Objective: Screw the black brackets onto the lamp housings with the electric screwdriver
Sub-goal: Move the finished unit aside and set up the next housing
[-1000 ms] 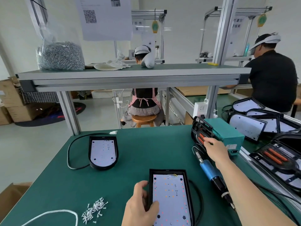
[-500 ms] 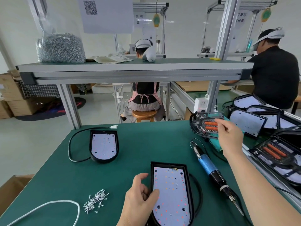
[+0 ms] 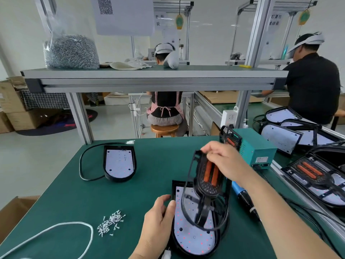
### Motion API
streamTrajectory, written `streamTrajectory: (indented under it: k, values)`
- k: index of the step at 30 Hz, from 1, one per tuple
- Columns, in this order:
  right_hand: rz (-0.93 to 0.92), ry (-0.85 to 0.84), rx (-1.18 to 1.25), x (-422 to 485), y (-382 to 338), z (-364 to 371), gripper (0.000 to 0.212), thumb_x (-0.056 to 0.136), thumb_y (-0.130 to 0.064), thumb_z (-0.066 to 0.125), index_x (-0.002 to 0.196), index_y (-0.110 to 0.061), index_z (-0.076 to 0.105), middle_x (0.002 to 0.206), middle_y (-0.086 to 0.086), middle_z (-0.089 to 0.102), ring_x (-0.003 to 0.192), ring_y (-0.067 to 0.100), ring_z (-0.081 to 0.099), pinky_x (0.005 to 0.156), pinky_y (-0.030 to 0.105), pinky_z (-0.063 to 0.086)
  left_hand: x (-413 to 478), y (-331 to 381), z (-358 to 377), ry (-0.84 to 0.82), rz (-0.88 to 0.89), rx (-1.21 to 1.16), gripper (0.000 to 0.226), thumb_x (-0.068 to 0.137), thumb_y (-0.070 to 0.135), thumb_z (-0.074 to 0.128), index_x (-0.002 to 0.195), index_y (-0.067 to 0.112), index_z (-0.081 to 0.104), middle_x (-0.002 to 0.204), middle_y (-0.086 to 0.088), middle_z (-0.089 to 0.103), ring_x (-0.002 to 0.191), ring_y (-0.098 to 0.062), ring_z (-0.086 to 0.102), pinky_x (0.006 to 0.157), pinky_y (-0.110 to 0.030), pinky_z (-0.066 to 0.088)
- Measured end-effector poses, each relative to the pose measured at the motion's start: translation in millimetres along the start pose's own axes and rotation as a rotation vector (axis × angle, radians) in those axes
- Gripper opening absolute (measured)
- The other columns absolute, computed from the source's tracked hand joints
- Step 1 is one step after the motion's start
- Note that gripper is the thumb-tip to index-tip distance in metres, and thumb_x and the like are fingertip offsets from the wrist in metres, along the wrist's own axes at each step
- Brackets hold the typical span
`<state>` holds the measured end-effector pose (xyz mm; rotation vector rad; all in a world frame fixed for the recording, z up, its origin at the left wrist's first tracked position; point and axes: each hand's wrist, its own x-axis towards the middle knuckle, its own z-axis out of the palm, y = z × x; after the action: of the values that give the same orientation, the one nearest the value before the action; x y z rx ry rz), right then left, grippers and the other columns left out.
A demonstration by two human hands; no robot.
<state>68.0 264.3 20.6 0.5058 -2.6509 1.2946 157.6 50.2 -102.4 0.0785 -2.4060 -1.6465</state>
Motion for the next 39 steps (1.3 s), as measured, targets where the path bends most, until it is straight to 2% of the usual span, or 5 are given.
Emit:
streamTrajectory:
  k: [7, 12, 29, 34, 39]
  values:
    - [0.011, -0.172, -0.171, -1.2, 9.4, 46.0, 0.029, 0.097, -0.008, 0.053, 0.093, -0.035, 0.064, 0.063, -0.02, 0.065, 0.06, -0.005, 0.054, 0.061, 0.012, 0.037, -0.6, 2.8, -0.7, -0.016, -0.013, 0.001, 0.017, 0.101, 0.028, 0.053, 0.114, 0.027, 0.064, 0.088, 0.016, 0.073, 0.084, 0.009, 0.063, 0.076, -0.011, 0.046]
    - [-0.02, -0.18, -0.259, -2.2, 13.3, 70.2, 0.026, 0.096, -0.014, 0.049, 0.1, -0.031, 0.069, 0.064, -0.013, 0.061, 0.059, 0.007, 0.052, 0.066, 0.03, 0.044, -1.4, 4.6, -0.8, -0.025, -0.053, -0.046, 0.022, 0.104, 0.022, 0.046, 0.111, 0.026, 0.067, 0.099, 0.014, 0.073, 0.096, 0.0, 0.065, 0.089, -0.024, 0.05]
    - [-0.274, 0.235, -0.438, -30.1, 29.1, 97.4, 0.005, 0.085, -0.018, 0.079, 0.082, -0.021, 0.078, 0.1, -0.006, 0.066, 0.104, 0.027, 0.055, 0.086, 0.042, 0.047, -2.5, 0.0, -0.2, -0.064, 0.064, 0.004, 0.018, 0.094, 0.026, 0.064, 0.101, 0.04, 0.056, 0.049, 0.013, 0.043, 0.05, -0.005, 0.038, 0.053, -0.016, 0.035]
    - [-0.128, 0.327, -0.342, -37.4, 31.7, 92.2, 0.008, 0.091, -0.018, 0.073, 0.099, -0.019, 0.076, 0.102, -0.008, 0.062, 0.108, 0.019, 0.049, 0.096, 0.032, 0.039, -1.2, -3.6, 0.1, -0.061, 0.066, 0.005, 0.02, 0.092, 0.024, 0.064, 0.097, 0.042, 0.056, 0.049, 0.012, 0.042, 0.05, -0.005, 0.036, 0.053, -0.017, 0.035]
    - [0.347, 0.165, -0.022, -53.4, 49.2, 85.9, 0.031, 0.093, -0.038, 0.069, 0.123, -0.03, 0.066, 0.12, -0.008, 0.059, 0.117, 0.013, 0.051, 0.096, 0.026, 0.035, -4.0, -0.7, -0.1, -0.052, 0.051, -0.048, 0.016, 0.092, 0.023, 0.063, 0.099, 0.037, 0.059, 0.05, 0.01, 0.044, 0.049, -0.006, 0.036, 0.052, -0.018, 0.034]
